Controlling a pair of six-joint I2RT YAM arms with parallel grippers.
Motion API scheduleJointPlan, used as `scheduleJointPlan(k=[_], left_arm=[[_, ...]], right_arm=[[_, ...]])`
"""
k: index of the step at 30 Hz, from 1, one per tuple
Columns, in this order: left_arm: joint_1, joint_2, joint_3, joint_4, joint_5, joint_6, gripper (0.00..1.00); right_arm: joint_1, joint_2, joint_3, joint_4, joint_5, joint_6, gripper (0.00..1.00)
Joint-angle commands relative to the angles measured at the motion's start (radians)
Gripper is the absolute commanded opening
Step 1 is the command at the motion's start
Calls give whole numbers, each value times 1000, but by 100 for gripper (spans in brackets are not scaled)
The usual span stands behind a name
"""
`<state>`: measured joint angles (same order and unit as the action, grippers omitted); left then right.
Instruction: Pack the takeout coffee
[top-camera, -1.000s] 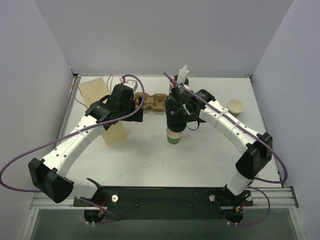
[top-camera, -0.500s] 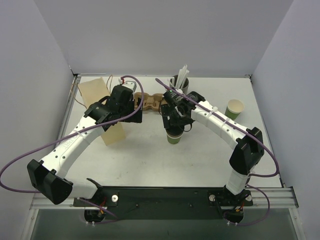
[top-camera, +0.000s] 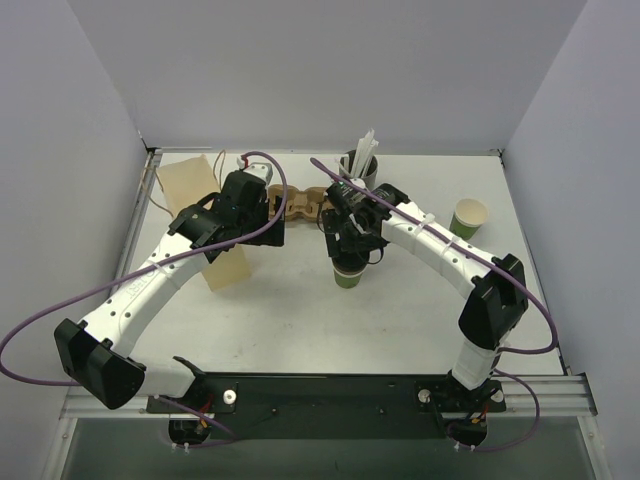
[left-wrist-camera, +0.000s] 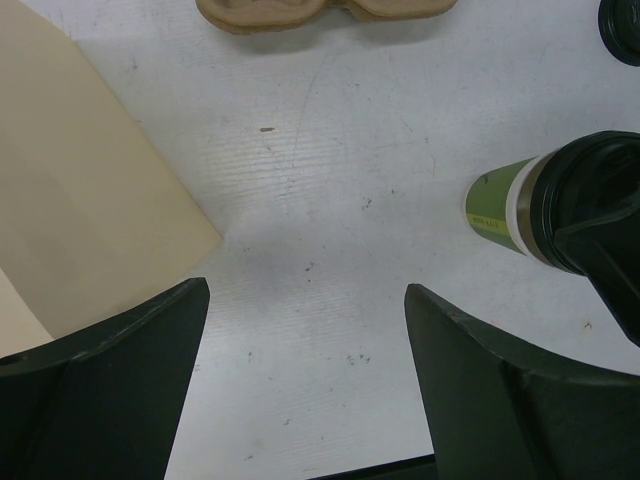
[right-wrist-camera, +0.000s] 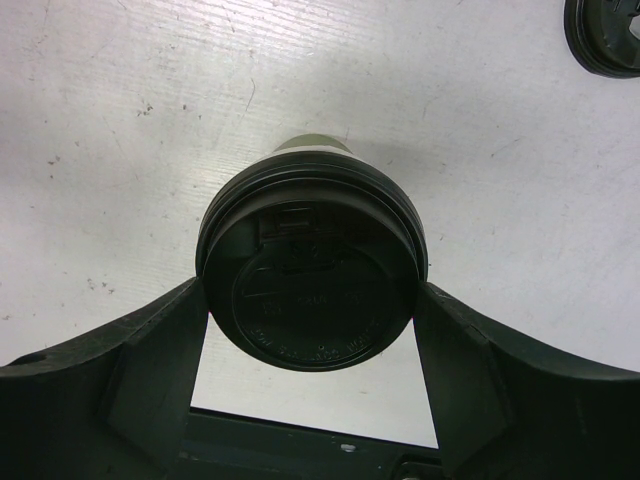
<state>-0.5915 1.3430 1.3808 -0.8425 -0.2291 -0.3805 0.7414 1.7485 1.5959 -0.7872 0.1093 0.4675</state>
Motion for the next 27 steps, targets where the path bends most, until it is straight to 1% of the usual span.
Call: scheduleJointPlan(k=[1, 17, 27], left_arm=[[7, -16, 4, 16, 0, 2, 90], [7, 2, 7, 28, 13, 6, 90], [7, 22, 15, 42, 27, 9, 90]], right_arm=[[12, 20, 4, -40, 29, -1, 65], [19, 68, -5, -32, 36, -1, 65], [19, 52, -22, -32, 47, 2, 65]])
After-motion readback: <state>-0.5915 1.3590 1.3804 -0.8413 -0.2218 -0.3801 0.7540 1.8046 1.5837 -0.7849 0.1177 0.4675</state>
